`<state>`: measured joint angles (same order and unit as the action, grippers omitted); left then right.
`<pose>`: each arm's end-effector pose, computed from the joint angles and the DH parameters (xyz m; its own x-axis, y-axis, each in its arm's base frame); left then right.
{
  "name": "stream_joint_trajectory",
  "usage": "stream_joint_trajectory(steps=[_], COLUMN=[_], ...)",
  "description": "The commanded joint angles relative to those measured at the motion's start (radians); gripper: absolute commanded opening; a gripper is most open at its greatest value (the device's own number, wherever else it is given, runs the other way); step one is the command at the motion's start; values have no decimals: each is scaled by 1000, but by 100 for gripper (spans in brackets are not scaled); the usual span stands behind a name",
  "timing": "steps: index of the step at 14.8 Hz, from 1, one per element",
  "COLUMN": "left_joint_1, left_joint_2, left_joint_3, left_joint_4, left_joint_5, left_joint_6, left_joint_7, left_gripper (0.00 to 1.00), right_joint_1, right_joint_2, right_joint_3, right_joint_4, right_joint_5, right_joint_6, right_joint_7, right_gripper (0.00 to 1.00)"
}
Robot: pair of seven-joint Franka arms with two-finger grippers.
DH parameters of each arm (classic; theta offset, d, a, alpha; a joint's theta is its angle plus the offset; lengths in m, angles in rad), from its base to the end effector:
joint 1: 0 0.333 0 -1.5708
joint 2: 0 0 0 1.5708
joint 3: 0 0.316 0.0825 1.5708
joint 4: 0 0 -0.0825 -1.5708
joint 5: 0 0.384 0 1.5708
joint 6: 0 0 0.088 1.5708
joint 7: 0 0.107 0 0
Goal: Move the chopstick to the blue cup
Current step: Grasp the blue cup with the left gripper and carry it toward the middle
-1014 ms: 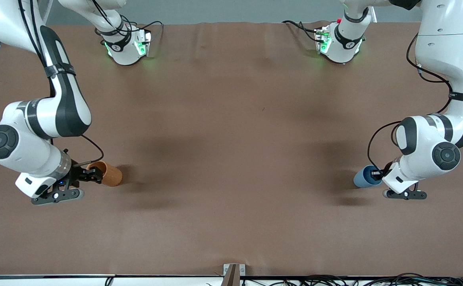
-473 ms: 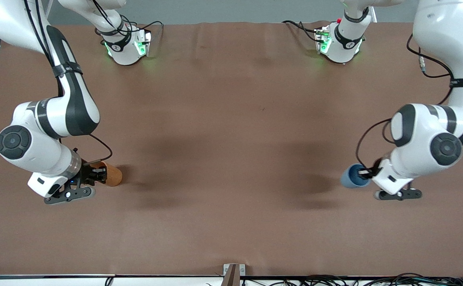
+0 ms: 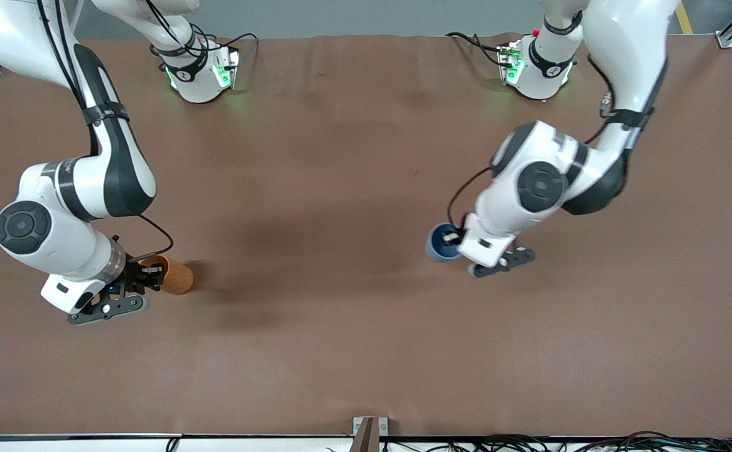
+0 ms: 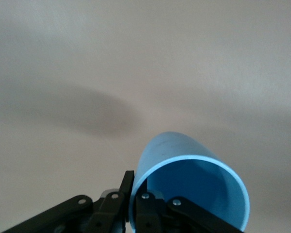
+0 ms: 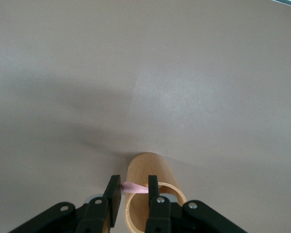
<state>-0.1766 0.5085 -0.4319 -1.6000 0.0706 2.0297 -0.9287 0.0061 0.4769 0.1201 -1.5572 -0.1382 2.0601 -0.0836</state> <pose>0.5784 -0.3518 0.3553 0.9379 0.3201 -0.1338 0.3300 -0.9421 0.0593 0.6863 0.0681 0.3754 0.9662 0.2567 0.0226 0.2546 -0.9645 0.0709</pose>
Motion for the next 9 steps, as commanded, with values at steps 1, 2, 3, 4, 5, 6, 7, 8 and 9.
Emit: stream_joint_trajectory(steps=[1,2,3,4,5,6,7,8,9], left_joint_1=[-118,-159,-191,-225,-239,-241,-242,-241,-241], left_joint_2=[105,139,166,191,206,223,229,231,238], left_joint_3=[-4,2,7,5,4,2,1,1,1], left_joint_4=[83,101,117,130,130,132,132,129,126], left_joint_5=[60,61,76,122,171,210,231,238,241], left_joint_6=[38,67,98,106,107,109,109,110,113], left_joint_7=[-172,-217,-260,-318,-367,-402,-413,-415,-414], left_gripper=[0,0,0,0,0,0,0,0,0], right_joint_1=[-9,-9,-9,-9,-9,-8,-8,-9,-9], right_joint_2=[8,9,9,9,9,9,9,6,-4], right_joint_3=[9,9,9,9,9,9,9,9,9], right_joint_4=[9,9,9,9,9,9,11,12,16], right_joint_5=[-11,-11,-11,-9,-9,-9,-9,-9,-8], right_joint_6=[-6,-5,-3,-5,-5,-8,-8,-9,-11], right_joint_7=[-11,-10,-5,-5,-2,1,2,-1,-2], right_gripper=[24,19,17,15,11,8,5,4,4])
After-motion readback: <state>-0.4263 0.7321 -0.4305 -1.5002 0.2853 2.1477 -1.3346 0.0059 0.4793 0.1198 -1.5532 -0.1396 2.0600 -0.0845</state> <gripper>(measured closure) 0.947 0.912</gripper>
